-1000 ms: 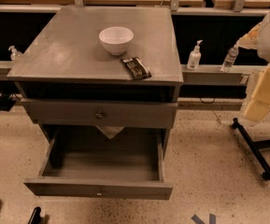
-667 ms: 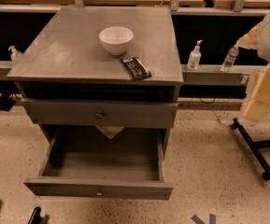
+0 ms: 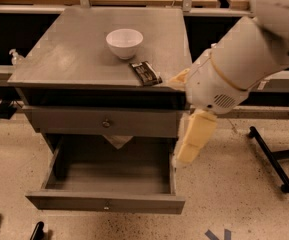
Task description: Close middle drawer
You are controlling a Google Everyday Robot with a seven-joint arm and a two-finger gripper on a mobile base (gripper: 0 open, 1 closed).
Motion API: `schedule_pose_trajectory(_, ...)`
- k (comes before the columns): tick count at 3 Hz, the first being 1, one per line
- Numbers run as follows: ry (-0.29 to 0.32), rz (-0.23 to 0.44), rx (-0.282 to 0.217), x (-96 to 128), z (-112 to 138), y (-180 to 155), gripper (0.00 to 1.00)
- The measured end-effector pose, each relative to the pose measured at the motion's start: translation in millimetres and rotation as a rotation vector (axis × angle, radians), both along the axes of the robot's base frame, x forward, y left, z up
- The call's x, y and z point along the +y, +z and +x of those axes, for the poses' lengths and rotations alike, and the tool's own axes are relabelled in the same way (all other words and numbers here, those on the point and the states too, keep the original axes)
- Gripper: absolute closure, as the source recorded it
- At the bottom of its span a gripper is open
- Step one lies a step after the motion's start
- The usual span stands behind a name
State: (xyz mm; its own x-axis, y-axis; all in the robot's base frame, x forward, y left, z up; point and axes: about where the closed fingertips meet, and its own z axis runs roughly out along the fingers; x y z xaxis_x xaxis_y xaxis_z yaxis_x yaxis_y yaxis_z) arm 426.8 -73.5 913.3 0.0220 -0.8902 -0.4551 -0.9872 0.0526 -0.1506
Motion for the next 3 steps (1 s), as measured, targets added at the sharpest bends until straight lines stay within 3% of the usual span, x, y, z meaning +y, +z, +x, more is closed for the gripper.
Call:
schedule_pose_trajectory(1,0.011,0.048,0.012,18.6,-8.4,7.2,0.00)
schedule_pose_trajectory(2,0.031,0.018,-0.008,20.1,-12.7,17.5,0.00)
schedule_pose_trajectory(3,0.129,-0.062,-0.074,39.8,-15.7,-22.1,0.00)
